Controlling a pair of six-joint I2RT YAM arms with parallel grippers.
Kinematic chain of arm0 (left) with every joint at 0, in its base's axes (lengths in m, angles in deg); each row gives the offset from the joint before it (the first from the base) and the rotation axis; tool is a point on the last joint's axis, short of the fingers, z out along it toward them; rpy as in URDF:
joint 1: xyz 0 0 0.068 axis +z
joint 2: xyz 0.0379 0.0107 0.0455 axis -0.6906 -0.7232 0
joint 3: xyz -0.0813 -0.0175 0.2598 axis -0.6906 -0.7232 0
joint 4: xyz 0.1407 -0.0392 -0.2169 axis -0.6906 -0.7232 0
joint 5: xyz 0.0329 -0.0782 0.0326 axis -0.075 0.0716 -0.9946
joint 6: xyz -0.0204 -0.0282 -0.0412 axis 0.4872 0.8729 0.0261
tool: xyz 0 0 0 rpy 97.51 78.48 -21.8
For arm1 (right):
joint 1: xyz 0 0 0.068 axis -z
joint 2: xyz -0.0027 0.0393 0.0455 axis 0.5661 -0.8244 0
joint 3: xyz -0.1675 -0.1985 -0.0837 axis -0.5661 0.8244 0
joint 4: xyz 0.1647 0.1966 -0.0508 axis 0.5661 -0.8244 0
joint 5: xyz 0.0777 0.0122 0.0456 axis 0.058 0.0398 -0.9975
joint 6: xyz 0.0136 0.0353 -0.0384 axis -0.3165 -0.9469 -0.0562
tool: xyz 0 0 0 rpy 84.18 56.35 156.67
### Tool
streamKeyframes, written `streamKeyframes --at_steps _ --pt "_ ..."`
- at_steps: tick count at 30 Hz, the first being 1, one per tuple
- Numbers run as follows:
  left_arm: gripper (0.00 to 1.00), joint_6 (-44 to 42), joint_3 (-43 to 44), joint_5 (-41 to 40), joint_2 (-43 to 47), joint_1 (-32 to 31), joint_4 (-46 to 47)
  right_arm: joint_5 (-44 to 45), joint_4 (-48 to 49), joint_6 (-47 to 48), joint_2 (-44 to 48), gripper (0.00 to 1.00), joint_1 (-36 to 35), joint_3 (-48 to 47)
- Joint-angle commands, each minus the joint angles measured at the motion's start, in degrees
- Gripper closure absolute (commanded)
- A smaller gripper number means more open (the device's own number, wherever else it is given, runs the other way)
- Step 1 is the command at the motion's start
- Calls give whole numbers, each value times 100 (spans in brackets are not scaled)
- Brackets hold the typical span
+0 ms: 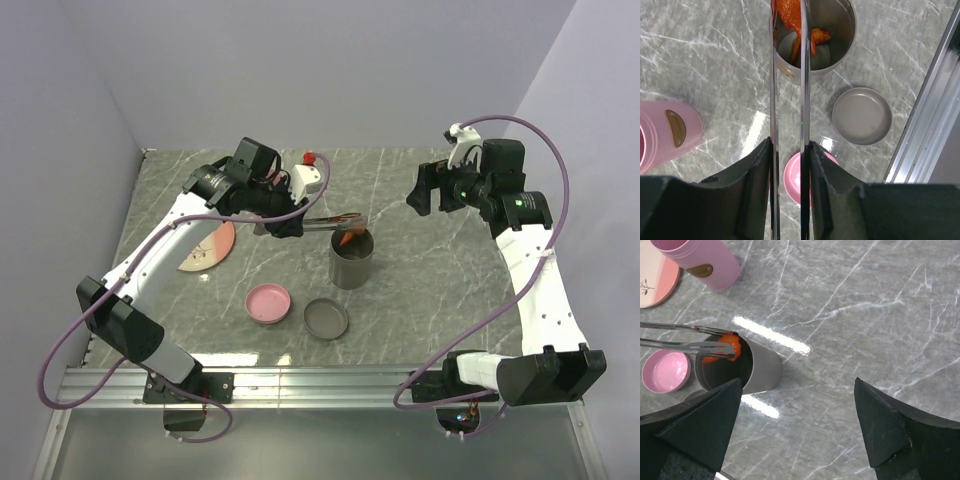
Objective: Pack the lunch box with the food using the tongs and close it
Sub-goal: Place the fake food in the packing box, then place the clamp on the plate.
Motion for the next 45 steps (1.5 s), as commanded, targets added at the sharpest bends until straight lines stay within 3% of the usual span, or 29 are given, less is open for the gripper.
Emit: streamKeyframes --at_steps 1,16,21,27,33,38,45 --pt "89 2 3 -13 36 -7 334 -91 0 -19 -10 0 50 -282" --pt "65 -130 -59 -74 176 -148 158 -135 -70 25 -72 0 68 -370" --pt "52 -68 64 -66 176 -157 114 -162 -88 16 -89 0 59 -405" --pt "48 -68 231 -74 168 -157 0 -153 -97 25 -80 0 59 -405" --pt "53 230 512 109 413 10 -9 -153 -79 25 -28 0 68 -378" --pt "54 538 486 583 966 738 35 -153 -70 42 7 0 77 -317" --pt "53 644 188 1612 1336 3234 -229 -188 -97 51 34 0 94 -352"
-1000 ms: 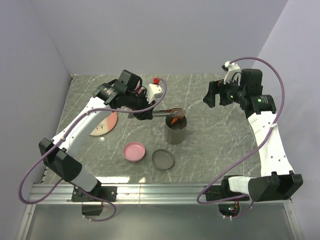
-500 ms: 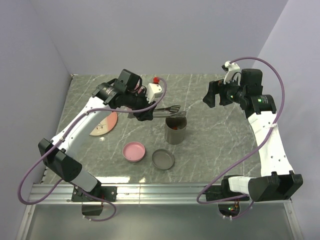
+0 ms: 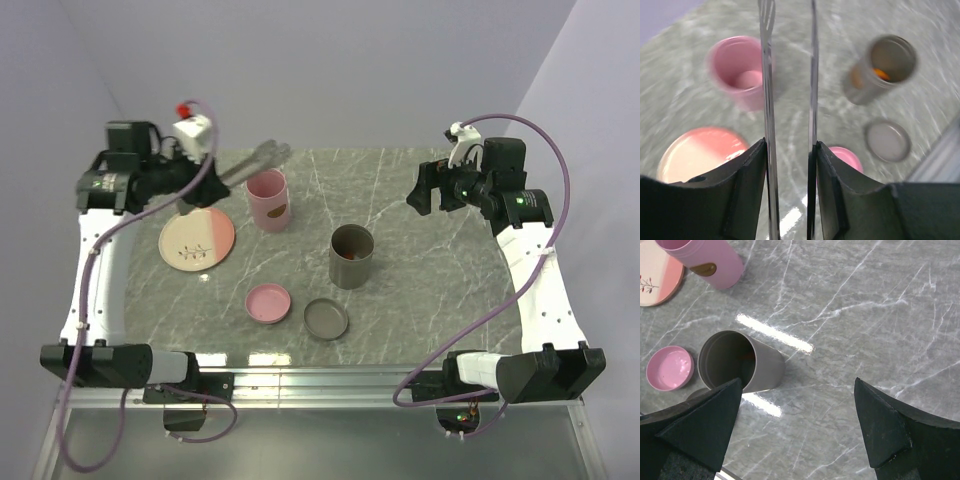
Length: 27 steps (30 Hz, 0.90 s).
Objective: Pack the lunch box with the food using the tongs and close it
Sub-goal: Place the clamp on the plate.
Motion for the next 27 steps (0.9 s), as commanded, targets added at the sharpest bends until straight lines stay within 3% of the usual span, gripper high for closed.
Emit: streamKeyframes --at_steps 1,5,11,27 --pt "53 156 -249 793 300 1016 -73 -70 -3 29 108 0 64 -245" --pt "53 130 -724 1092 398 2473 -65 -70 15 29 143 0 64 -201" --pt "52 -299 -1340 822 38 3672 -109 -70 24 47 187 0 81 -148" --pt "50 -248 -2798 -427 -657 3691 1191 -61 -29 55 91 0 72 -69"
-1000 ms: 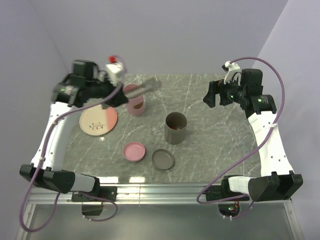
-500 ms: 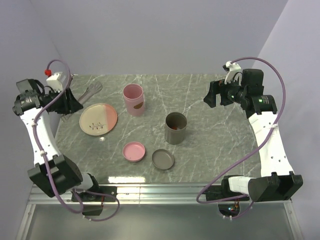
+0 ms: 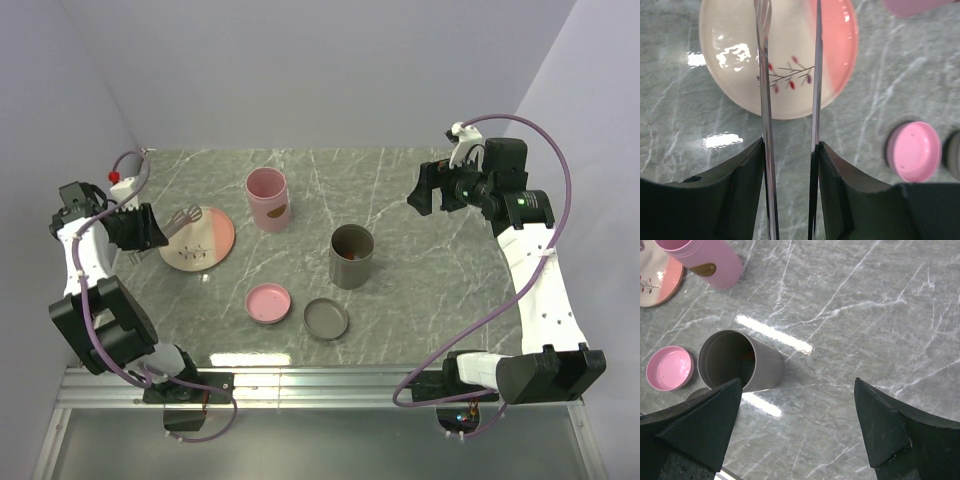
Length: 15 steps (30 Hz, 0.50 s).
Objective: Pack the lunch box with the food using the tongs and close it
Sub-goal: Place the clamp on the plate.
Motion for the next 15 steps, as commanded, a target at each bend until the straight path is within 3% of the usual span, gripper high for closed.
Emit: streamKeyframes --at_steps 1,15 --pt "50 76 -246 -449 20 -136 647 -70 -36 53 32 0 48 -91" --pt "49 164 -1486 -1531 161 -821 1975 -96 -97 53 -12 0 40 -56"
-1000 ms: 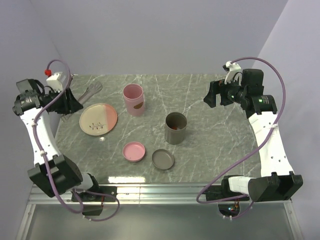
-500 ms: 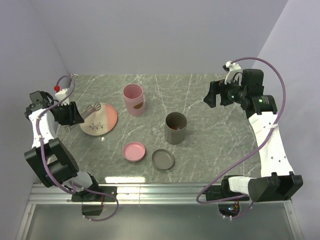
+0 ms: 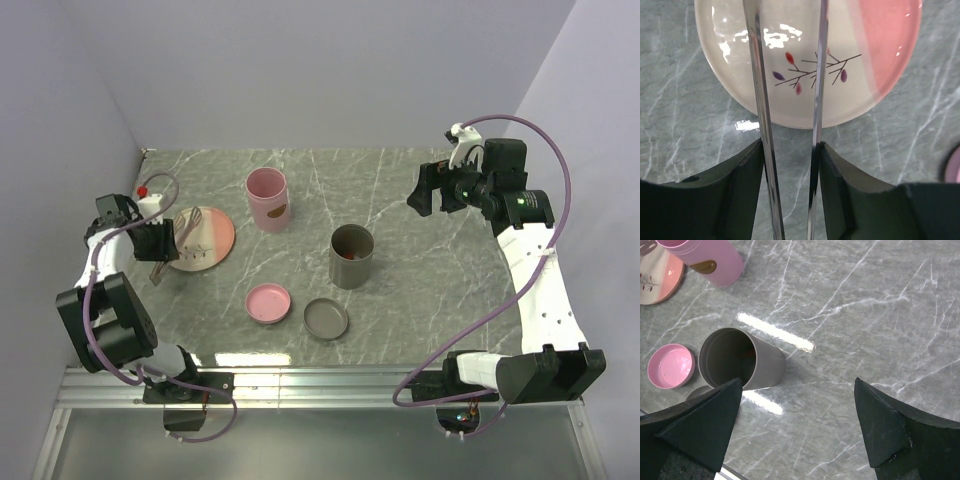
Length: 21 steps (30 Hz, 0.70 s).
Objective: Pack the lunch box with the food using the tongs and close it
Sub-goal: Place the clamp on the plate.
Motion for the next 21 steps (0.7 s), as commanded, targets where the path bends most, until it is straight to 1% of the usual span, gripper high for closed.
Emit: streamKeyframes --at_steps 1,8,13,14,21 --pt "49 24 -242 -297 209 -198 511 -88 -38 51 -12 0 40 -73" --pt "48 -91 -585 -587 157 -507 749 -105 -30 34 -30 0 40 -73" --pt "47 -21 -577 -631 8 -595 793 -44 -21 68 14 0 48 -38" --pt "43 -20 -577 -640 -19 -612 784 -26 -21 77 22 0 48 -30" --pt "42 -3 -542 -658 -229 -709 819 -35 -91 121 -21 0 40 -73"
